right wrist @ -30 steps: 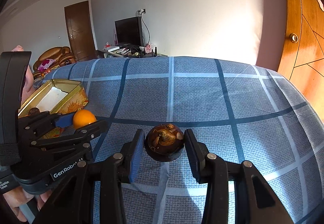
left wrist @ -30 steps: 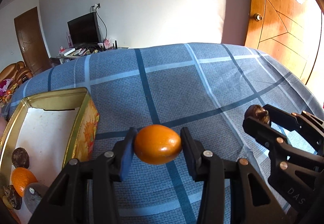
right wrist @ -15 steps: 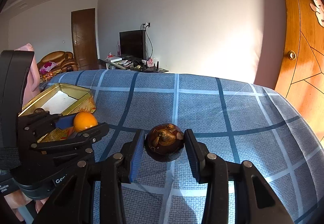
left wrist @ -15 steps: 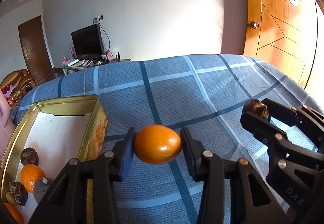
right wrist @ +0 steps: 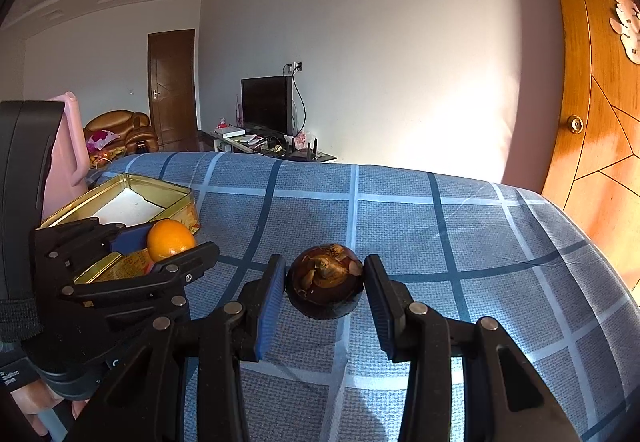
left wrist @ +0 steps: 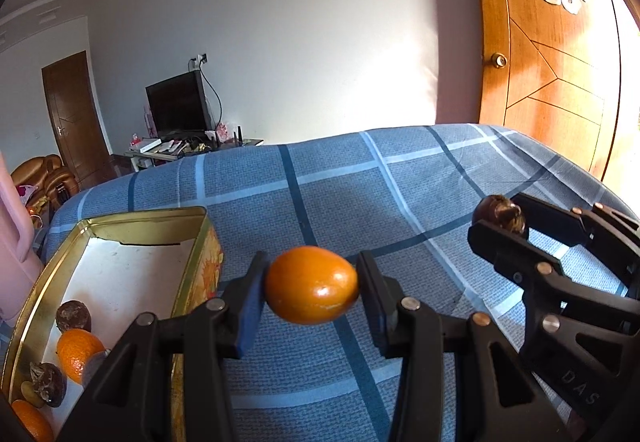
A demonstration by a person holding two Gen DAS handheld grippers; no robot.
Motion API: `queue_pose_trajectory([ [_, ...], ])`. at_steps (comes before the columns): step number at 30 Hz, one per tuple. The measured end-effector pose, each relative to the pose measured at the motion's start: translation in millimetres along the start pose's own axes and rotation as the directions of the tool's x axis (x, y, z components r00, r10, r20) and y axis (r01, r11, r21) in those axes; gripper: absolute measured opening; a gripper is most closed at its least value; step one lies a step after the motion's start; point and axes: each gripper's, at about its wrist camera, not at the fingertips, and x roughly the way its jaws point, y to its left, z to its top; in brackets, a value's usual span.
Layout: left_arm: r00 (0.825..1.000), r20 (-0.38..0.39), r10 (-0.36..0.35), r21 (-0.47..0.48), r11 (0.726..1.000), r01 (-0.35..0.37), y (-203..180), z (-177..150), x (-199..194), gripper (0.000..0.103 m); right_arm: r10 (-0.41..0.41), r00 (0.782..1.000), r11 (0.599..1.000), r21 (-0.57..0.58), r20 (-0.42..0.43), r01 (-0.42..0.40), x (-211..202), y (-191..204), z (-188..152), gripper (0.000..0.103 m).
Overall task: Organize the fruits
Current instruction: 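Carry the small orange in the left gripper and the mangosteen in the right gripper over the tray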
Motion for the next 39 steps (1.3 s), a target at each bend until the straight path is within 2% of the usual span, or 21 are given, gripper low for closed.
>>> queue_pose_trajectory([
  [39, 0.986, 0.162, 0.047, -0.003, 0.999, -0.048, 2.0, -6.2, -37.6, 0.046, 0.015, 0.99, 1.0, -0.011, 0.143, -0.013, -34.0, 6.8, -4.1, 0.043],
])
